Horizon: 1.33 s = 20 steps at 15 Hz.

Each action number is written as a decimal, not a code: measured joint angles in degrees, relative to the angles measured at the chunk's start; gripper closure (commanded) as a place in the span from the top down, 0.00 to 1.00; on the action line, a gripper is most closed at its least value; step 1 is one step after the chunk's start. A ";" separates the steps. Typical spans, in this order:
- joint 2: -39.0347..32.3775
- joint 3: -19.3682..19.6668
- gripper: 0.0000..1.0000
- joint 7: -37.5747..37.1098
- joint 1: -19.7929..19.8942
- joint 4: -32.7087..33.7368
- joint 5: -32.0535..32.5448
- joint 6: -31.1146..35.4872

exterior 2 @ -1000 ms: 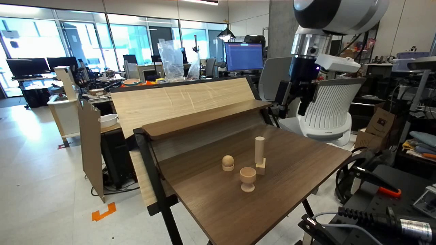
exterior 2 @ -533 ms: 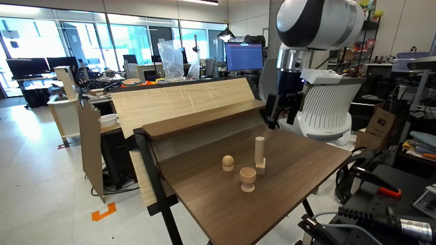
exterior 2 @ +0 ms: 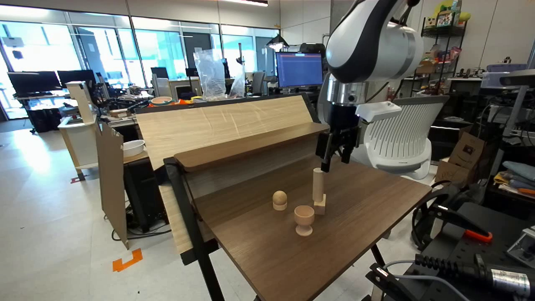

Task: Remove the wooden cylinder from the top of the block on the right and place it on the table

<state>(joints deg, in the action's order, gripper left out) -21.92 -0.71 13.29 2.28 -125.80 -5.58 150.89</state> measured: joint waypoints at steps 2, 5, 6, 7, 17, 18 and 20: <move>-1.31 -0.51 1.00 0.00 -0.01 0.94 0.22 0.15; -2.71 -1.50 1.00 -0.19 -0.07 2.09 0.57 0.32; -3.04 -1.77 1.00 -0.29 -0.15 2.38 0.64 0.43; -3.40 -2.01 0.75 -0.41 -0.23 2.66 0.72 0.62; -5.86 -2.45 0.08 -1.52 -1.16 5.17 1.90 0.90; -5.89 -2.55 0.08 -1.52 -1.18 5.39 1.91 0.90; -5.89 -2.80 0.08 -1.52 -1.24 5.73 1.95 0.85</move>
<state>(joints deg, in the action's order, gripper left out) -27.81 -3.51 11.77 1.03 -120.07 -3.63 151.74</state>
